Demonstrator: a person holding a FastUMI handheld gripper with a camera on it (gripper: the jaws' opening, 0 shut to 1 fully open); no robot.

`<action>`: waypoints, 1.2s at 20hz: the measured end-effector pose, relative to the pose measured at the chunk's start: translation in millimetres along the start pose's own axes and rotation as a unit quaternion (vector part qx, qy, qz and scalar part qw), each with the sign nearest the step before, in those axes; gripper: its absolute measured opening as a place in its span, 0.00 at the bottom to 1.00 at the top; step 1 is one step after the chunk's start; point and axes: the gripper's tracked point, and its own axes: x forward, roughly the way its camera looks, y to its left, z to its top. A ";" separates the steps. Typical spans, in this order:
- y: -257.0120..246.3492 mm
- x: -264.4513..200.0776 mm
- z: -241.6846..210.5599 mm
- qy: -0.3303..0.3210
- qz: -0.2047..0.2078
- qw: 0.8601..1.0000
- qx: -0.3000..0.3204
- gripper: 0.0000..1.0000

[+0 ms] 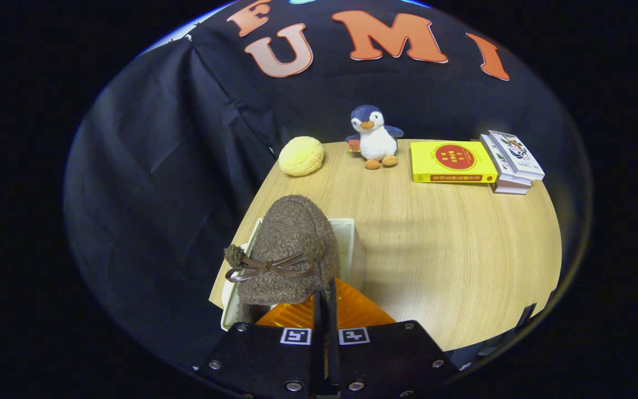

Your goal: Open the storage box then place both shoes into the box .Put the left shoe in first, then the right shoe, with the right side of both shoes facing outward in a uniform manner.

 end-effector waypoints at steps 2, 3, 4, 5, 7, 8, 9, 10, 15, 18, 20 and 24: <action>10.8 18.3 -10.3 0.013 -0.013 1.000 -0.001 0.04; 13.1 27.5 -18.2 0.025 -0.019 1.000 0.001 0.04; 15.0 36.9 -24.8 0.035 -0.025 0.999 0.005 0.04; 16.7 44.7 -31.2 0.046 -0.032 0.998 0.009 0.04; 16.8 58.8 -41.7 0.061 -0.051 0.997 0.012 0.04; 12.4 64.8 -46.9 0.068 -0.064 0.996 0.010 0.04; 7.2 69.2 -51.0 0.071 -0.080 0.994 0.002 0.04; 2.1 71.7 -54.0 0.073 -0.097 0.993 -0.007 0.05; 2.7 78.2 -66.6 0.085 -0.105 0.990 -0.030 0.14; 8.5 66.8 -58.6 0.075 -0.079 0.993 -0.039 0.17; 15.1 54.2 -49.9 0.062 -0.049 0.996 -0.036 0.18; 0.9 11.6 -16.7 0.008 -0.018 0.999 -0.047 0.26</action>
